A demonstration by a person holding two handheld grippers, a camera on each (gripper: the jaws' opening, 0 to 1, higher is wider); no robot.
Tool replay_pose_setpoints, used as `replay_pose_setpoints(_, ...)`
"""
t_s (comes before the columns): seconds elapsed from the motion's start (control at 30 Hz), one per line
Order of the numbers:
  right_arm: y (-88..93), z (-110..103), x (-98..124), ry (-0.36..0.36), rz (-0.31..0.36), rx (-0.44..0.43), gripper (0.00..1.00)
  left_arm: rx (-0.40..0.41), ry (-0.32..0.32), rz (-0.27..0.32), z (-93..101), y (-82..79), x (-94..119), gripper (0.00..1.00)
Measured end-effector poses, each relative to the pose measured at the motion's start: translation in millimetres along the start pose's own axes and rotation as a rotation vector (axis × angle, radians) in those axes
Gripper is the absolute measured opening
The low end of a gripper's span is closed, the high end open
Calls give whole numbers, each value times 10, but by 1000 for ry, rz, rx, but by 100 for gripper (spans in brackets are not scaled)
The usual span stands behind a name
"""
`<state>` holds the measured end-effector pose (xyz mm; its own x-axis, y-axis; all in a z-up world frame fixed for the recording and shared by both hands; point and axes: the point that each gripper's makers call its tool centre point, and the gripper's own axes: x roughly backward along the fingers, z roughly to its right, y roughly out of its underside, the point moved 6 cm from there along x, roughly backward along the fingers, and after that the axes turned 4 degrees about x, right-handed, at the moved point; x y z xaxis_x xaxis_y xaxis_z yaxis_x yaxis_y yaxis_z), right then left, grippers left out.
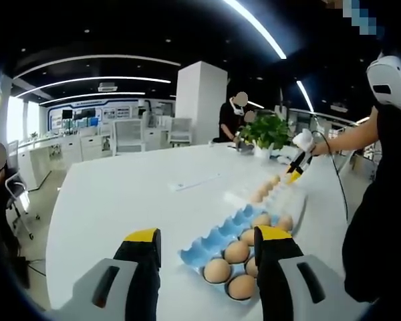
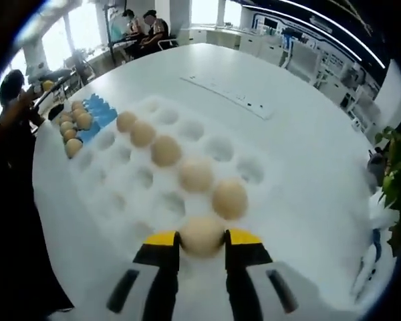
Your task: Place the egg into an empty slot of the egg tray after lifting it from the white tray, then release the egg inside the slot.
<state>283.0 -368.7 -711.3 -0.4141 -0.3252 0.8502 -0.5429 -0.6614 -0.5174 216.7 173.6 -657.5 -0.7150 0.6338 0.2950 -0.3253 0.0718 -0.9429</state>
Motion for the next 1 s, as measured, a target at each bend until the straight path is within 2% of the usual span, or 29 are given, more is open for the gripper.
replay_pose_setpoints(0.07,-49,-56,52,-11,20,-6,26,-3,-1,0,-5,-4,-2,57)
replay_pose_setpoints(0.17,-100,-127,85,-14,6,50,26,-2,1,2,-1,-6,-6,57)
replay_pose_setpoints(0.4,-220,-255,98,-56,31,50,26,-3,3,3,4,-5,5,57)
replay_pose_setpoints(1.0,-304,-343,64,-91,27,84,26,3,4,11,7,8,3,57)
